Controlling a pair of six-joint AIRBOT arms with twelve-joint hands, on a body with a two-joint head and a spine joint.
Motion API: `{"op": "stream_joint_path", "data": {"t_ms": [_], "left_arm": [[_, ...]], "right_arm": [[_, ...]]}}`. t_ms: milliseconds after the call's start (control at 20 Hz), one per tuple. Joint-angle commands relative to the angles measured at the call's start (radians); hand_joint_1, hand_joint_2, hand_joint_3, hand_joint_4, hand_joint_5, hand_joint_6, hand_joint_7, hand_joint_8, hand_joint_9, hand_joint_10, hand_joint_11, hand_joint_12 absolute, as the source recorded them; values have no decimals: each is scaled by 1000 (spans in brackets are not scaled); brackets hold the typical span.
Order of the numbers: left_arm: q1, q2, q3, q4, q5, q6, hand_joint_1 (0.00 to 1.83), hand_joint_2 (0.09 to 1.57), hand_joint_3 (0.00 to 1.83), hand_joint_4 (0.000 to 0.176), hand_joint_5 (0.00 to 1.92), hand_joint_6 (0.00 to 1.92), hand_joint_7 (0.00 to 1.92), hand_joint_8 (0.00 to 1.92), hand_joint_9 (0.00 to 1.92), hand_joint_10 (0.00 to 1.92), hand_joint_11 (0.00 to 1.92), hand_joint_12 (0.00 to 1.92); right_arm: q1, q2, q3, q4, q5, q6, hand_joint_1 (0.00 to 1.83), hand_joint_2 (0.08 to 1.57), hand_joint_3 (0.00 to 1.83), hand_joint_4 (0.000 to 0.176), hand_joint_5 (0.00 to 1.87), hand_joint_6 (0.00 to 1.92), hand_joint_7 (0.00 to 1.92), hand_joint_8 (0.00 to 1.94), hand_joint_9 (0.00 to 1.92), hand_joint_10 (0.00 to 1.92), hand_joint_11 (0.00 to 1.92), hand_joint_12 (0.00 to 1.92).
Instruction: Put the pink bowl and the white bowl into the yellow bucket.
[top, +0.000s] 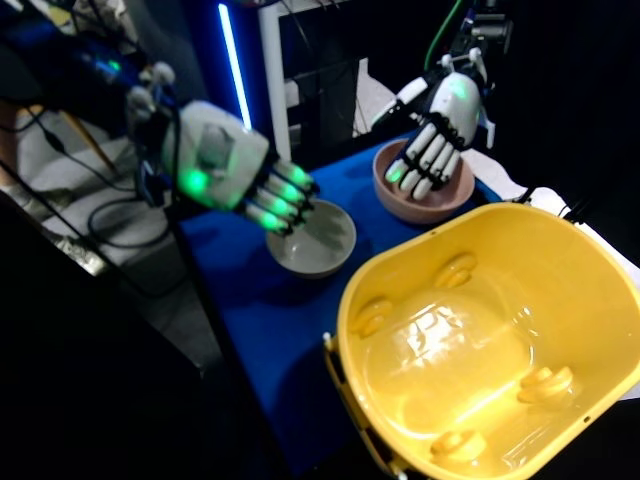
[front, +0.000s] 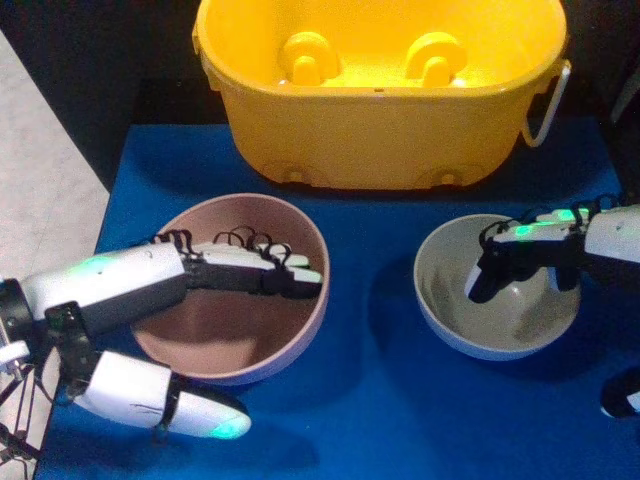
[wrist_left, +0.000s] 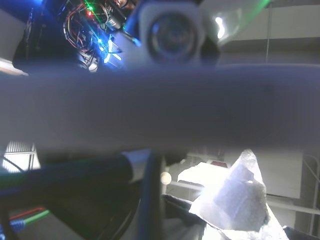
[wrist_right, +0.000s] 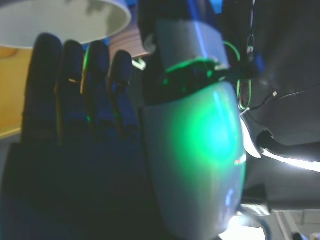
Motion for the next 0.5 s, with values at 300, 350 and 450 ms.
{"op": "stream_joint_path", "data": {"t_ms": [300, 350, 450], "left_arm": [[5, -53, 28, -44, -114, -5, 1005, 1049, 2, 0, 519, 23, 251, 5, 65, 10, 0, 658], [9, -58, 32, -48, -116, -5, 995, 1055, 4, 0, 531, 25, 257, 5, 70, 10, 0, 667], [17, -74, 40, -57, -117, -5, 998, 1062, 1, 0, 576, 21, 277, 3, 88, 9, 0, 791]], "right_arm": [[-71, -104, 75, 26, 96, 0, 822, 814, 3, 0, 247, 613, 254, 242, 35, 682, 0, 1392], [-78, -118, 85, 29, 96, -1, 808, 827, 8, 0, 235, 598, 246, 223, 25, 669, 0, 1387], [-92, -151, 112, 37, 96, -5, 799, 841, 5, 0, 245, 562, 264, 149, 27, 625, 0, 1379]]}}
